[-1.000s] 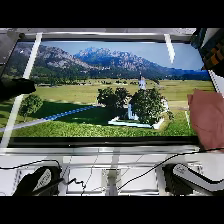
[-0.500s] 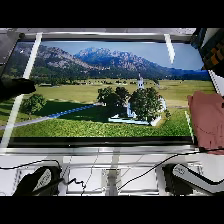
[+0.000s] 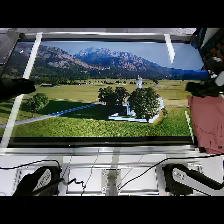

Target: Fold the clothes and pants, and hang the long-sleeved shirts on hangers.

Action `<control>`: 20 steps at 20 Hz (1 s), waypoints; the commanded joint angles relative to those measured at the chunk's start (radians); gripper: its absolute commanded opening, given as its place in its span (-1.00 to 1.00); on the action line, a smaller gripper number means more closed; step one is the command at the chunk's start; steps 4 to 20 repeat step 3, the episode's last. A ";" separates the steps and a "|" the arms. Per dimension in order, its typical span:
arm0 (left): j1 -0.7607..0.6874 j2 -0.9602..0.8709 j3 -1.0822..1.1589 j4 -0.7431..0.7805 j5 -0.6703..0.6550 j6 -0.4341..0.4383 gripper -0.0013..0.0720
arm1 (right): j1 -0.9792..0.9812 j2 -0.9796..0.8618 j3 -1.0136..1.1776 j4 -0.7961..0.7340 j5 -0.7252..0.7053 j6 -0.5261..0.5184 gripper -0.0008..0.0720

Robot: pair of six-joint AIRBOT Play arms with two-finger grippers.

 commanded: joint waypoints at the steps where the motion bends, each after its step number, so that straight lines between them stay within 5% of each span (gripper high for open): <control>1: 0.001 0.001 0.000 0.000 0.000 0.000 -0.92 | 0.112 -0.013 0.000 -0.024 -0.011 -0.044 -0.92; 20: 0.001 0.001 0.000 0.000 0.000 0.000 -0.92 | 0.117 -0.014 0.000 -0.021 -0.009 -0.044 -0.92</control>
